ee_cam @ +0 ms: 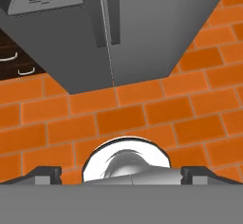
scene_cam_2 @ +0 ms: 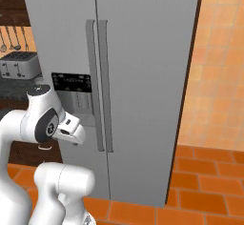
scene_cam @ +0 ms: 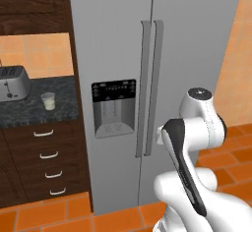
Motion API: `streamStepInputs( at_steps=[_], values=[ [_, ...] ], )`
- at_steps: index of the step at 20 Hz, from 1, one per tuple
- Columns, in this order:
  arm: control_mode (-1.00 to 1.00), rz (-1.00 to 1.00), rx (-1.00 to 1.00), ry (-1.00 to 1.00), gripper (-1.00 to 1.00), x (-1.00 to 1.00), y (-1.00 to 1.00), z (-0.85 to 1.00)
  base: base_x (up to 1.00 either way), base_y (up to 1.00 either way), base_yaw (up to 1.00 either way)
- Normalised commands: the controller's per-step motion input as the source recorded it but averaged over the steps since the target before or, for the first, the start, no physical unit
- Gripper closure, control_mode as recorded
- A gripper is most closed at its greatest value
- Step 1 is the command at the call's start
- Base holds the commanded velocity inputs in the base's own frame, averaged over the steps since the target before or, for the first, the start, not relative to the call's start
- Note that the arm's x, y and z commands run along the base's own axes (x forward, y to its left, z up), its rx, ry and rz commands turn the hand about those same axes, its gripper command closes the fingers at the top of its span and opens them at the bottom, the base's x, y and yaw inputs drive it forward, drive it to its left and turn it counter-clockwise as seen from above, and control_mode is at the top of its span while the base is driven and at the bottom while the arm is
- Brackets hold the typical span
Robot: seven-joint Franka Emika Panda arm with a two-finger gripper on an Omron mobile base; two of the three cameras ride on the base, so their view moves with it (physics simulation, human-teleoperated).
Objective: Grab a lemon wedge from the fridge and one ice cube from the ice bowl, and put them in the glass of lemonade.
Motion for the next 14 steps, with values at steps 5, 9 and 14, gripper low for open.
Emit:
streamStepInputs(
  at_steps=[5,9,14],
  values=[
    [-1.0,0.0,0.04,-0.16,-1.0,0.0,-0.02,0.02,0.0,-0.01,0.0],
    [-1.0,0.0,0.1,-0.43,-1.0,-0.2,-0.06,0.36,0.0,0.0,0.0],
    [-1.0,0.05,-0.04,-0.32,-1.0,-0.07,-0.01,1.0,0.0,0.0,0.0]
  ],
)
